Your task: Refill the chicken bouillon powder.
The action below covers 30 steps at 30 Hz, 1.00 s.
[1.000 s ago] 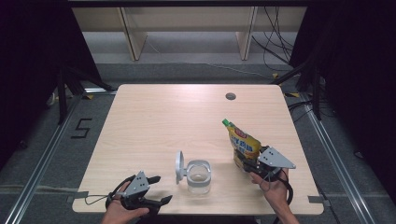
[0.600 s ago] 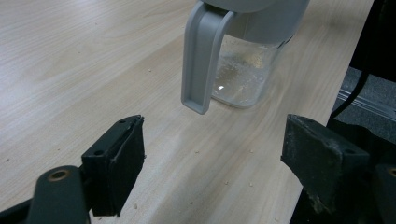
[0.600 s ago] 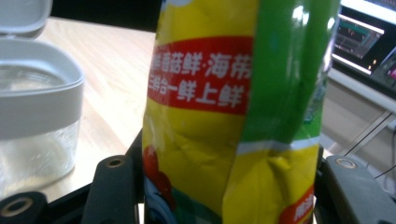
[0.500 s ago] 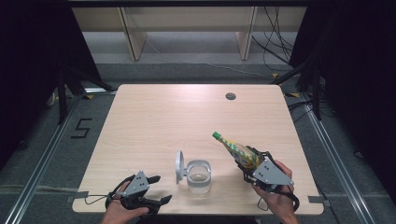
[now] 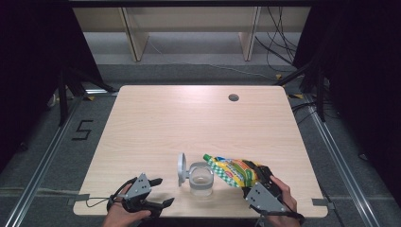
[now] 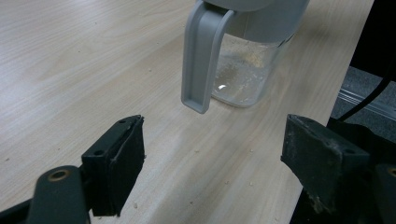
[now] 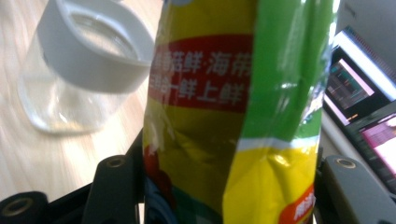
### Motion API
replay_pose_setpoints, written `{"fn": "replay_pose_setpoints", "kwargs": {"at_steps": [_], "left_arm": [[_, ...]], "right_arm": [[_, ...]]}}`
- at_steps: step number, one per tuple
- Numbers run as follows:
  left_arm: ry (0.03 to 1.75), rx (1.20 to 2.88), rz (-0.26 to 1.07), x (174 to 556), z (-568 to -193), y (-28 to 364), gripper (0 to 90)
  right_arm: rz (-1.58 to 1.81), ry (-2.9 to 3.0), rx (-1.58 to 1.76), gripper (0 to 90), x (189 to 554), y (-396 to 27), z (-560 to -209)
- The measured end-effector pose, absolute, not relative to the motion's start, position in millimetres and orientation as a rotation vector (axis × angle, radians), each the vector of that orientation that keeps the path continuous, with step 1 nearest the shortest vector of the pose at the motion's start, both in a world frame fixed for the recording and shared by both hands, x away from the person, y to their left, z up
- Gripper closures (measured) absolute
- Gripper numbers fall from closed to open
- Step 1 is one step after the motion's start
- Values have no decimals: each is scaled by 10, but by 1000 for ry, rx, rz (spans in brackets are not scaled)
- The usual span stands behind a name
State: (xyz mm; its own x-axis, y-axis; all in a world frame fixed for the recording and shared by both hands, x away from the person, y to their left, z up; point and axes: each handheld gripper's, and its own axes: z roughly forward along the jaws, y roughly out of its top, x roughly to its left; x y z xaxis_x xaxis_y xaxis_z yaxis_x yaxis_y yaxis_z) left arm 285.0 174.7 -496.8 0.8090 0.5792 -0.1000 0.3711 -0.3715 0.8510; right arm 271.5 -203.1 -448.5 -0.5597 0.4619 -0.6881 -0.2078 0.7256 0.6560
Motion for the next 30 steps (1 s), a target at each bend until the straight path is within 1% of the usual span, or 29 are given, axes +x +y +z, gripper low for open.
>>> {"fn": "replay_pose_setpoints", "kwargs": {"at_steps": [3,5,9,15,16,18,20,21,23,24,26,30], "left_arm": [[703,2012,283,2856,-4973,1752,207],[703,2011,271,2854,-4971,1750,207],[702,2011,270,2854,-4971,1749,207],[676,2020,287,2863,-4968,1752,207],[702,2018,273,2855,-4971,1752,207],[701,2018,275,2856,-4971,1753,207],[701,2016,277,2854,-4972,1752,207],[702,2017,274,2854,-4973,1750,207],[677,2024,291,2860,-4968,1749,207],[678,2023,290,2859,-4969,1747,207],[703,2017,271,2856,-4977,1744,207],[671,2044,302,2875,-4971,1761,207]], "right_arm": [[767,1958,79,450,2688,-1993,-4470],[718,1952,83,451,2640,-1960,-4497],[603,1904,-48,452,2646,-1915,-4499],[542,1903,-68,453,2601,-1880,-4545],[526,1895,-82,453,2597,-1875,-4541],[466,1875,-121,453,2581,-1864,-4535],[369,1824,-220,454,2576,-1845,-4494],[378,1839,-182,454,2564,-1844,-4523],[357,1831,-213,454,2565,-1844,-4508],[321,1816,-257,454,2566,-1835,-4480],[325,1826,-228,454,2553,-1832,-4521],[264,1802,-307,456,2546,-1803,-4496]]}}
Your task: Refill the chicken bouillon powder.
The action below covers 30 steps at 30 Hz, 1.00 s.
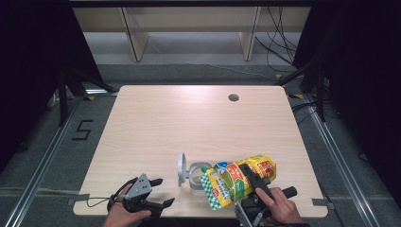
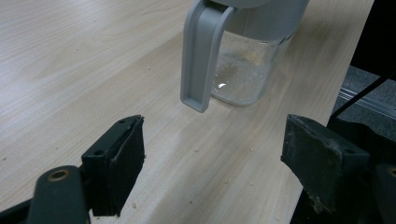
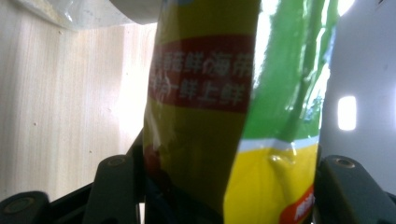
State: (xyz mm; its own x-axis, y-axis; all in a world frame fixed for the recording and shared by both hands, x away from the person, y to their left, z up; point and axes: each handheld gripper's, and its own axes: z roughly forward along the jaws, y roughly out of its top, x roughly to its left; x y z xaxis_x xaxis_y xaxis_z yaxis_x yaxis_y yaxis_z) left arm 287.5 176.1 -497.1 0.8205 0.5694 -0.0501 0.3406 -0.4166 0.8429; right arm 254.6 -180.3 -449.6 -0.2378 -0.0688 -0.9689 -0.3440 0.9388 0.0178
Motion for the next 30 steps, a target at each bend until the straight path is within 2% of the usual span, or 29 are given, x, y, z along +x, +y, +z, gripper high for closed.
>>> {"fn": "replay_pose_setpoints", "kwargs": {"at_steps": [1,15,18,24,26,30], "left_arm": [[710,2003,266,2856,-4983,1737,207],[688,2025,286,2882,-4983,1758,207],[724,2007,270,2864,-4993,1739,207],[691,2027,288,2888,-4995,1749,207],[690,2028,287,2889,-4996,1748,207],[692,2026,289,2889,-4995,1750,207]], "right_arm": [[273,1807,-280,470,2529,-1796,-4523],[153,1727,-455,475,2549,-1730,-4490],[154,1753,-403,475,2530,-1767,-4526],[131,1756,-419,476,2528,-1805,-4499],[110,1701,-531,476,2562,-1774,-4441],[100,1738,-485,477,2555,-1760,-4461]]}}
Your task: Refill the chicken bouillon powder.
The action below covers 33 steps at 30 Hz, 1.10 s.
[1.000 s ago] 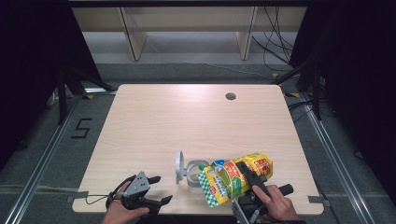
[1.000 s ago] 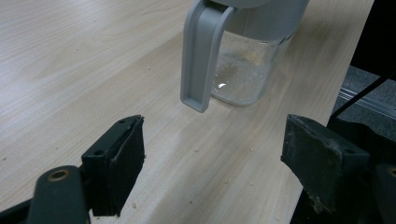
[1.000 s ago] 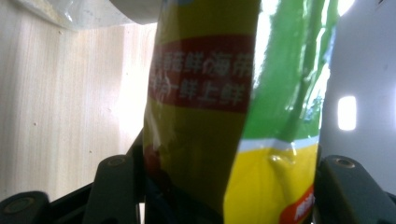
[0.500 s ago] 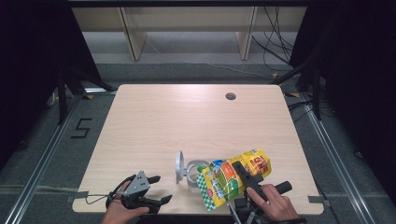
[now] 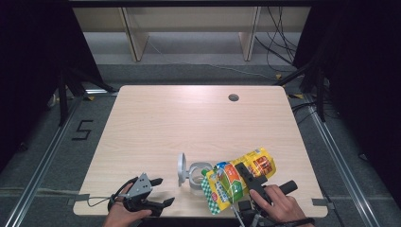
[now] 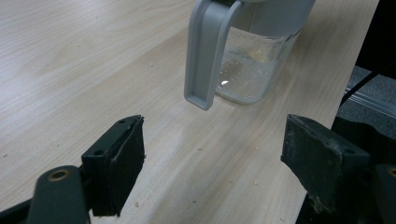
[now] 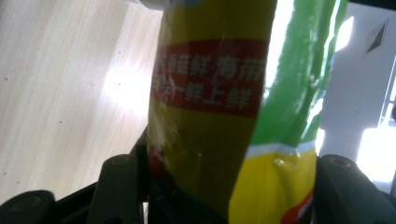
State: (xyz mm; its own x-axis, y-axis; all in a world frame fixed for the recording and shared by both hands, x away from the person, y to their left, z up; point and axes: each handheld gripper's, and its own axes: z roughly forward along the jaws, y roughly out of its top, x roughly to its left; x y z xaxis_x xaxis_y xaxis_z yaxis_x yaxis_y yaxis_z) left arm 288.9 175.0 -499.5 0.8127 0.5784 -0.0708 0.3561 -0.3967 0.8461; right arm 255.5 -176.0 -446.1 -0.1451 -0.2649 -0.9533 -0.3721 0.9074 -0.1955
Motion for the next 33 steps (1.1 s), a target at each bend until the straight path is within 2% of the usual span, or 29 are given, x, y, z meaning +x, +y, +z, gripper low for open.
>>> {"fn": "replay_pose_setpoints", "kwargs": {"at_steps": [33], "left_arm": [[715,2025,273,2886,-4998,1756,207]], "right_arm": [[-38,1655,-681,518,2624,-1645,-4235]]}}
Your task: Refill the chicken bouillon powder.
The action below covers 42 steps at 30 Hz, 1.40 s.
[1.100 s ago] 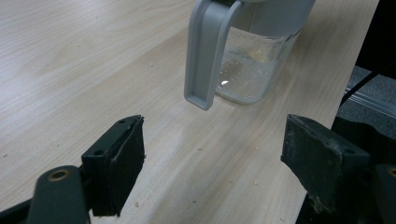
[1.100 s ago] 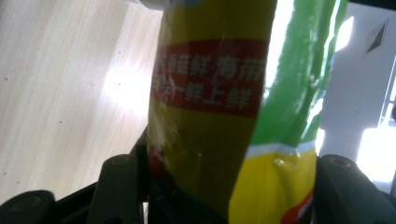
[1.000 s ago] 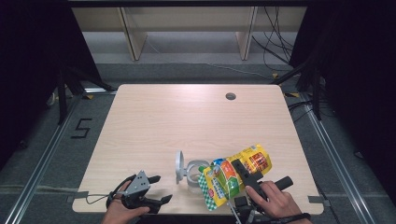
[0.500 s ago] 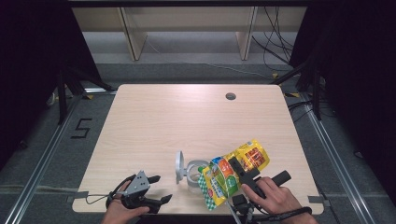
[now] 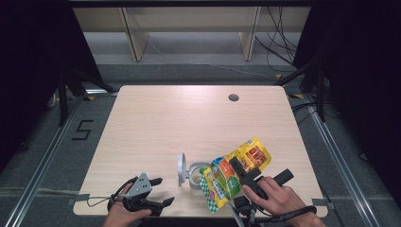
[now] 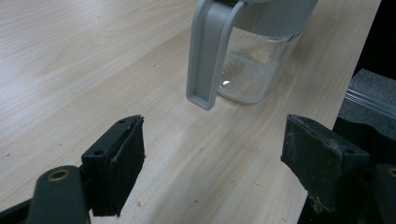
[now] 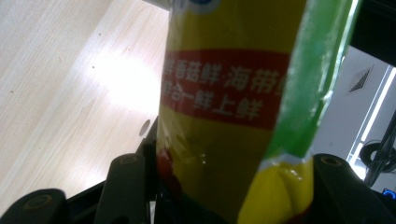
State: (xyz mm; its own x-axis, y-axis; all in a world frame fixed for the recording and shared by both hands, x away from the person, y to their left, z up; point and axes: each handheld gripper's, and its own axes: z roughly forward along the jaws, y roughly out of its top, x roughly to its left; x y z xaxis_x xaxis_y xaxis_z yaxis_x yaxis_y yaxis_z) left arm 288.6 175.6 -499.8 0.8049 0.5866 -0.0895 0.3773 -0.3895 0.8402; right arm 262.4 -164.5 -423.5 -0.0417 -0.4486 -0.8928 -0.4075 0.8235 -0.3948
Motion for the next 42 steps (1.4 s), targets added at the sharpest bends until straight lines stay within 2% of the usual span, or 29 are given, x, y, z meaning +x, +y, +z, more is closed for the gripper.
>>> {"fn": "replay_pose_setpoints", "kwargs": {"at_steps": [42], "left_arm": [[717,2018,275,2879,-4998,1751,208]], "right_arm": [[-194,1566,-879,547,2651,-1608,-4091]]}}
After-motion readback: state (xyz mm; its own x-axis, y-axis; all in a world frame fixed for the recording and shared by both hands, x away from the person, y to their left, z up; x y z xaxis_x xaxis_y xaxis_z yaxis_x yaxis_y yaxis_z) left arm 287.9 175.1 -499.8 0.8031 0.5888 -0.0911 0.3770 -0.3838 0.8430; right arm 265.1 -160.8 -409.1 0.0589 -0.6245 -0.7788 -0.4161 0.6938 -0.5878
